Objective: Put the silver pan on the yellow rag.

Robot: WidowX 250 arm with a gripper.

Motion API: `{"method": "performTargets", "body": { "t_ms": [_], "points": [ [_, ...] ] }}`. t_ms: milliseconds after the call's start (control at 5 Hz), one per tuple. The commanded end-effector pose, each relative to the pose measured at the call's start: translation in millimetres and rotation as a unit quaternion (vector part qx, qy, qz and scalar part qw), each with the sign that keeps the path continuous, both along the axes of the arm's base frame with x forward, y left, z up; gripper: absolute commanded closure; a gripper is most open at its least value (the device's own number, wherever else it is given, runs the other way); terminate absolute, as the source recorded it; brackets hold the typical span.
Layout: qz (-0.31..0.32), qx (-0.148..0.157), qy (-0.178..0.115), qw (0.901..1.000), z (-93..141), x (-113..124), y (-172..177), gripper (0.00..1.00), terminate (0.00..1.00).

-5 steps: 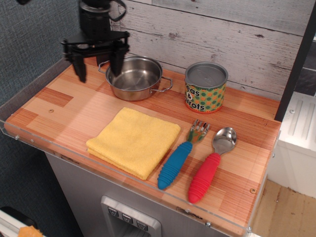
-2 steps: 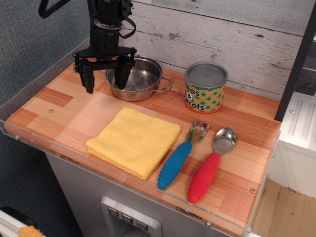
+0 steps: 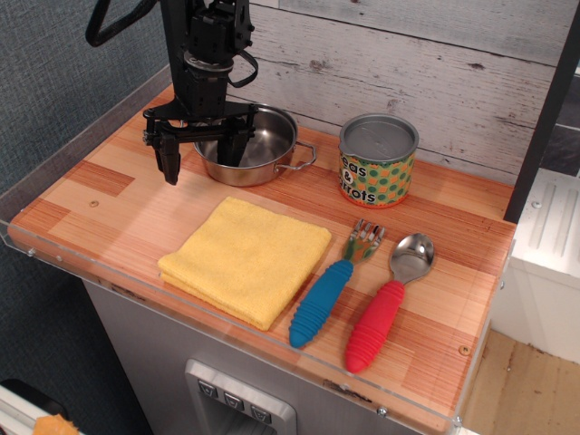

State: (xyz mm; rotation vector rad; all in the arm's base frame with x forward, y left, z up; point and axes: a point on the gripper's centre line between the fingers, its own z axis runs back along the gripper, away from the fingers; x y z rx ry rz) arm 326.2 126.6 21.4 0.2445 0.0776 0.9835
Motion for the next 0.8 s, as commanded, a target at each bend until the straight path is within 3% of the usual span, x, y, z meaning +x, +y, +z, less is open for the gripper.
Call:
{"method": "performTargets", "body": {
  "t_ms": [0, 200, 400, 600],
  "points": [
    [-0.002, 0.000, -0.024, 0.9997, 4.1, 8.7, 4.7, 0.00, 0.00],
    [-0.015, -0.001, -0.038, 0.9992, 0.5, 7.7, 7.6, 1.00, 0.00],
    [-0.021, -0.006, -0.063, 0.9978, 2.7, 4.3, 11.0, 1.00, 0.00],
    [-0.020, 0.000, -0.067, 0.9976, 8.5, 3.1, 10.6, 1.00, 0.00]
  ]
}}
